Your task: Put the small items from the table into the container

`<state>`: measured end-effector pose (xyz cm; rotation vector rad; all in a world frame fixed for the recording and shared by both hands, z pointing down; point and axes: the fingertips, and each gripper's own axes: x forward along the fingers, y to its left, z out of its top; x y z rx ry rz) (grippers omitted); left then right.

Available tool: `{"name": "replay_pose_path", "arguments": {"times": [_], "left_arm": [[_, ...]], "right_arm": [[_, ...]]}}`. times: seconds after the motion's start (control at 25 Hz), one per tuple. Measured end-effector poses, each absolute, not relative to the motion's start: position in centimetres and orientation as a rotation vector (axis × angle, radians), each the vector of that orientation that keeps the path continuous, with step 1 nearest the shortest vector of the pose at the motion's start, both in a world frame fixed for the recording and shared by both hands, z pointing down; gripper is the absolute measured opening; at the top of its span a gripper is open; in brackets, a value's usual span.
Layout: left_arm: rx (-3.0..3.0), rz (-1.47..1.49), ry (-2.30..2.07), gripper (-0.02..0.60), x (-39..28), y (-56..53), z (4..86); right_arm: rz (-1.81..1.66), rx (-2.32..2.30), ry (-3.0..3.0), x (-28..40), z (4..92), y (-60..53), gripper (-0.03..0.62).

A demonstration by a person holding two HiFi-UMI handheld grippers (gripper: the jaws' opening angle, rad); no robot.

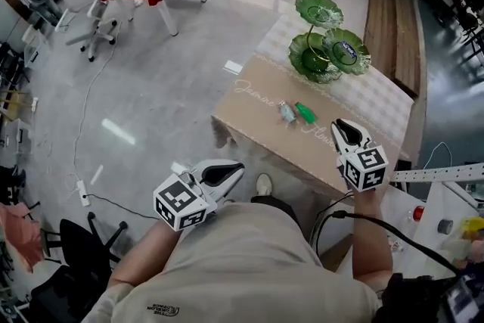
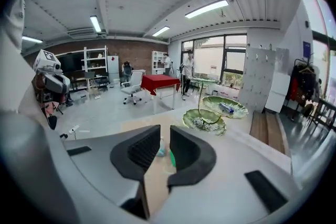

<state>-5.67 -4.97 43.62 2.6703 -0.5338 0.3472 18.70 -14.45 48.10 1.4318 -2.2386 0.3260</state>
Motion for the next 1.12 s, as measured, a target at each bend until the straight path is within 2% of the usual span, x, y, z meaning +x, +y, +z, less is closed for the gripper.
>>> {"name": "replay_pose_path", "arguments": {"times": [0.32, 0.56, 1.0, 1.12], "left_arm": [[2.713, 0.365, -0.365, 0.008, -6.7, 0.5, 43.9], [2.714, 0.374, -0.301, 0.008, -8.3, 3.3, 44.7], [2.706, 0.348, -0.379, 0.009, -10.0, 4.1, 44.5], [2.695, 0.352, -0.424, 0.009, -9.8, 3.6, 44.2]], "right_arm": [[0.436, 1.392, -2.297, 10.0, 50.7, -2.2, 0.061], [0.419, 1.376, -2.275, 6.6, 51.4, 2.9, 0.061], [0.394, 1.400, -2.221, 7.7, 52.6, 3.2, 0.065], [0.373, 1.386, -2.200, 9.5, 52.9, 1.0, 0.109]]}}
